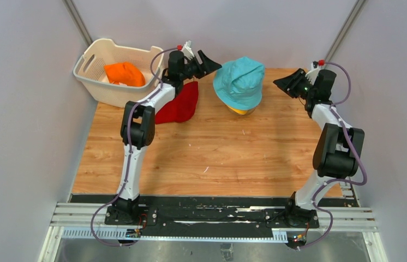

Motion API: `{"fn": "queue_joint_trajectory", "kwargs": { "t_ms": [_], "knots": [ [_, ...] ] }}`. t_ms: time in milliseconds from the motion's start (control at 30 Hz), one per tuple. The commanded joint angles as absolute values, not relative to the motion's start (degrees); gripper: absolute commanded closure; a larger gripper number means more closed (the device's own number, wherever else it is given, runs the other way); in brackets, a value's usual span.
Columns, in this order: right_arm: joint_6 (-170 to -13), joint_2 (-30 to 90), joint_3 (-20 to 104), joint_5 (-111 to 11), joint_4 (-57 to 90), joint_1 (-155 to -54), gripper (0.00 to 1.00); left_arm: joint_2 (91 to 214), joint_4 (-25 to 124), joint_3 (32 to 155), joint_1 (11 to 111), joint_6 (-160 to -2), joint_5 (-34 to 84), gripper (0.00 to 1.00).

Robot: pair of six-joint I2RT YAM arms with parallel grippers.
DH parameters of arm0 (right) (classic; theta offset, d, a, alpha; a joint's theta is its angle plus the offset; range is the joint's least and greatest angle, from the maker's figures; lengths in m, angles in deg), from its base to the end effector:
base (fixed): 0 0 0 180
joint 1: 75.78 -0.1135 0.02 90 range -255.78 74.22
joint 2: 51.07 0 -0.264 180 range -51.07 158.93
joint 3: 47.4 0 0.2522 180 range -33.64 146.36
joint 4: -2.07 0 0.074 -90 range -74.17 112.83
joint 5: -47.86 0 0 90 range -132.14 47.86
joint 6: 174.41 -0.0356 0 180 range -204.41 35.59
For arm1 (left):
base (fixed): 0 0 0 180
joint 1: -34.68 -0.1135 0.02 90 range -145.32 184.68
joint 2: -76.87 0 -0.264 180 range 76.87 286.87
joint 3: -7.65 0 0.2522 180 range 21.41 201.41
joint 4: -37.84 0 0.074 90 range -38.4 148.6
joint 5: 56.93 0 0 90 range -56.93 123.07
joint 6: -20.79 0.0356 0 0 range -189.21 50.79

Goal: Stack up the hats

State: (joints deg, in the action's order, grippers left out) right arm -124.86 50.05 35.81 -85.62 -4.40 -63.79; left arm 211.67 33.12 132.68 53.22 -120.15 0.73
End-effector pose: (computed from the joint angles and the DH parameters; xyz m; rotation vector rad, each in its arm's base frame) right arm 0.4049 -0.0610 0.2752 0.2595 1.8108 1.0219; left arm 0.5232 -0.1956 0.2489 -0.0428 1.8401 -1.3520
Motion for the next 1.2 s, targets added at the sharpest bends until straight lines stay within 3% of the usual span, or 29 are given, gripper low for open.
{"fn": "queue_joint_trajectory", "kwargs": {
  "t_ms": [0,533,600,767,833,933,1167],
  "knots": [
    [-123.3,48.2,34.9,-86.5,-4.1,-64.4,0.57,215.0,29.1,136.7,53.3,-123.2,-4.1,0.26],
    [-123.0,48.0,34.2,-87.5,-4.1,-64.5,0.57,218.8,27.3,139.6,53.7,-125.7,-7.5,0.28],
    [-122.8,48.0,34.0,-87.5,-4.1,-64.4,0.57,219.1,24.8,139.0,53.7,-127.4,-7.9,0.36],
    [-122.4,47.8,33.0,-87.5,-4.0,-64.4,0.58,220.9,11.7,136.7,53.7,-136.7,-9.0,0.83],
    [-122.2,47.7,32.5,-87.5,-4.1,-64.4,0.58,221.2,5.4,134.4,53.5,-140.9,-8.3,0.97],
    [-122.0,47.8,32.5,-87.7,-3.9,-64.4,0.58,220.8,-1.4,129.0,53.1,-145.0,-5.9,1.0],
    [-123.2,50.9,34.0,-89.8,-4.8,-64.5,0.58,217.9,-0.7,119.2,53.0,-142.1,-2.7,1.0]
  ]
}}
